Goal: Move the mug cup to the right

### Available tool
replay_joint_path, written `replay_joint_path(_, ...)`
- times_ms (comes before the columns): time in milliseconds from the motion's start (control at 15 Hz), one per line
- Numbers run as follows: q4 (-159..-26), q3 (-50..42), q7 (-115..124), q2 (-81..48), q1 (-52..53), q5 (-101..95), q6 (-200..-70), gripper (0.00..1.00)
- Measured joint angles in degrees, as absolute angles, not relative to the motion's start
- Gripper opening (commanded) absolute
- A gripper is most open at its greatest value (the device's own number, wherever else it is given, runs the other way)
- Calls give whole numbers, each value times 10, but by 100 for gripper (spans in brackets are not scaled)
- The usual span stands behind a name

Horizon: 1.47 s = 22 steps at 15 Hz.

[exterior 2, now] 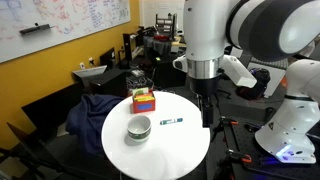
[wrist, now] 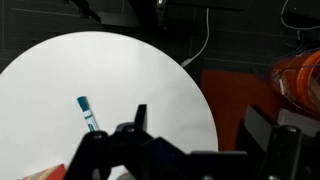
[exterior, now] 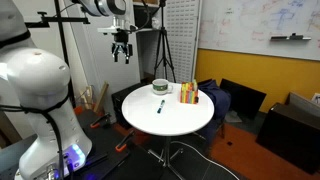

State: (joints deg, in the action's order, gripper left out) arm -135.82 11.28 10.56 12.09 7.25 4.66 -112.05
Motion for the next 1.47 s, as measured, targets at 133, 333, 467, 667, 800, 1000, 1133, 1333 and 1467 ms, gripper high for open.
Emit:
replay_joint_path(133, -1358, 113, 106, 121, 72, 47, -1121, 100)
replay_joint_path(333, -1358, 113, 106, 121, 72, 47, -1121, 100)
replay_joint_path(467, -1358, 113, 106, 121, 72, 47, -1121, 100)
replay_joint_path(667, -1358, 113, 106, 121, 72, 39, -1122, 100)
replay_joint_path(800, -1359, 113, 109, 121, 72, 18, -1143, 100)
replay_joint_path(1000, -1360, 112, 110, 115, 71, -14, -1208, 100)
replay_joint_path(1133, -1360, 109, 112, 101, 69, -35, -1260, 100)
replay_joint_path(1333, -1360, 105, 118, 71, 61, -80, -1332, 100)
replay_joint_path(1467, -1359, 101, 117, 51, 56, -114, -1368, 100)
